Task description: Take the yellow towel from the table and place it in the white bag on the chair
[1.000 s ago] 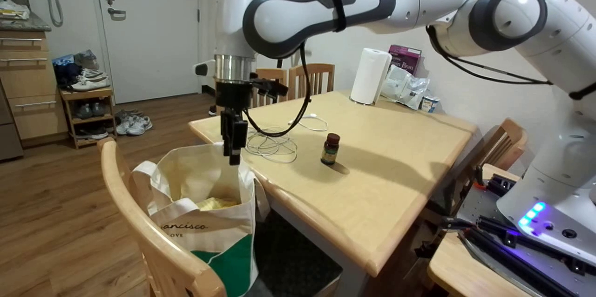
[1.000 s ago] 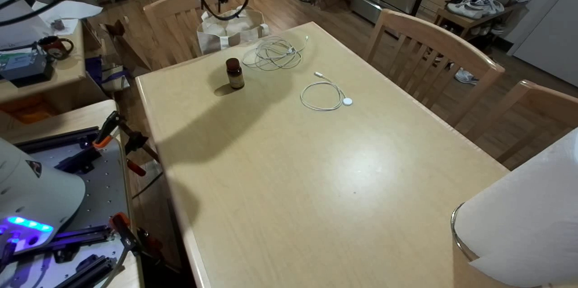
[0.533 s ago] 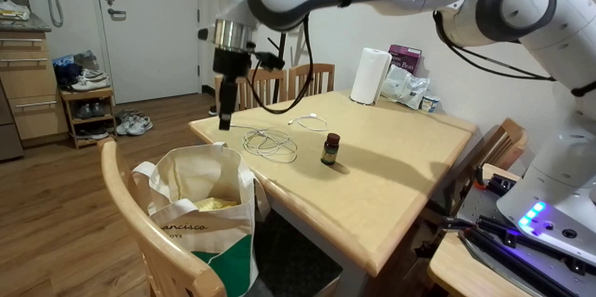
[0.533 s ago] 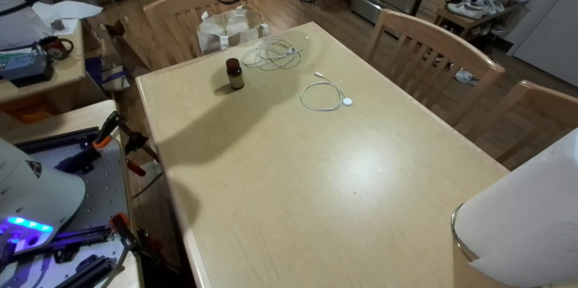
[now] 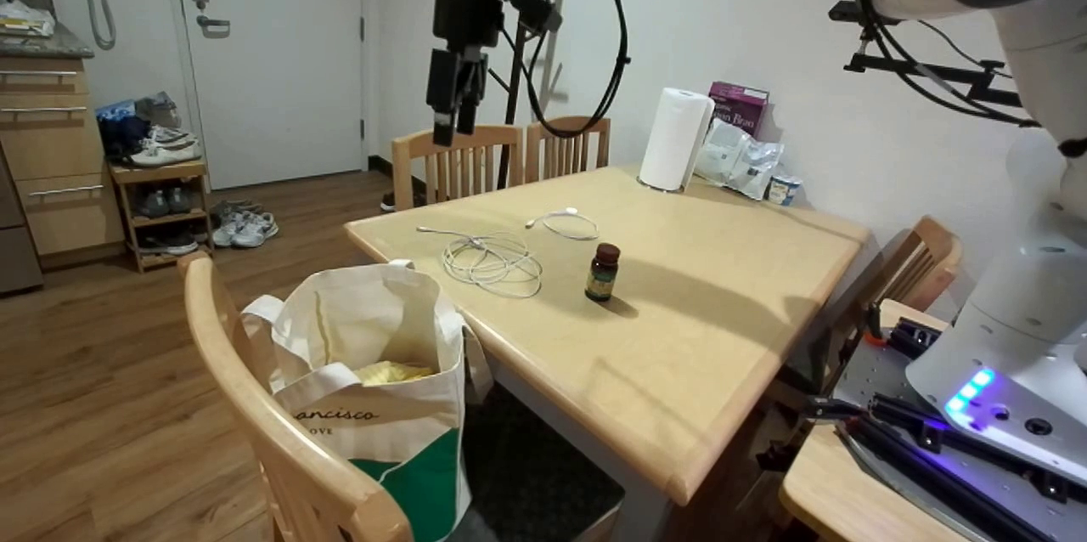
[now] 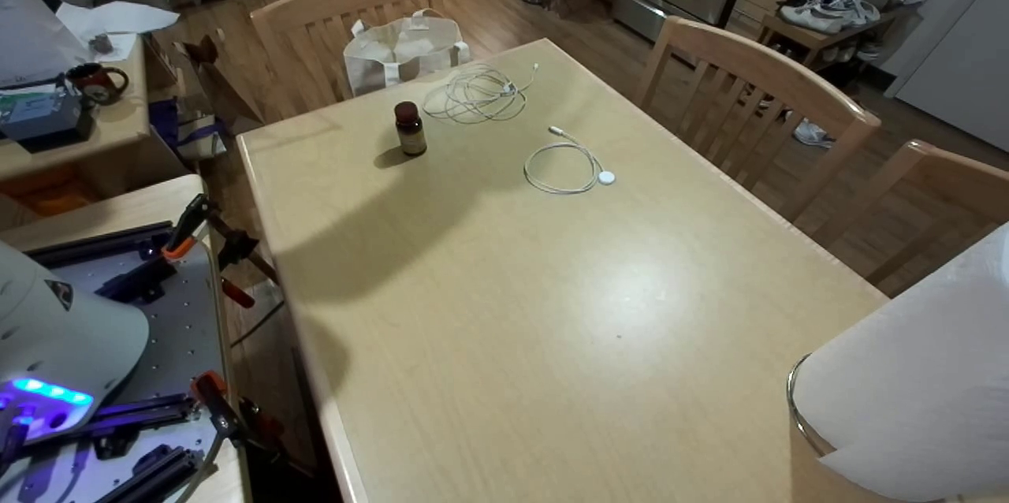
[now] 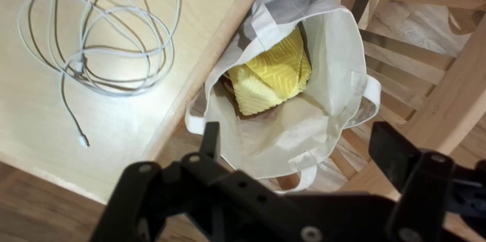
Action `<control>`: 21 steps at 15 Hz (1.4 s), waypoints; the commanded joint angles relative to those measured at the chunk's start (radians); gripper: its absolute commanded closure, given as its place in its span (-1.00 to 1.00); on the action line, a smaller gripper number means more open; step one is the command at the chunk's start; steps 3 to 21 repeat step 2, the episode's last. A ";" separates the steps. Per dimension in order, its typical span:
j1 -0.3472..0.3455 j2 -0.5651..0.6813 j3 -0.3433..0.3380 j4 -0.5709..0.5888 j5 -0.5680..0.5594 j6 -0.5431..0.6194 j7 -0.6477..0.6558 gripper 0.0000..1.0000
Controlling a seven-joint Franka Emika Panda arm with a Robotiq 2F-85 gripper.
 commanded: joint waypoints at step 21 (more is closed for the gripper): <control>0.000 -0.024 -0.009 -0.057 0.000 0.000 0.040 -1.00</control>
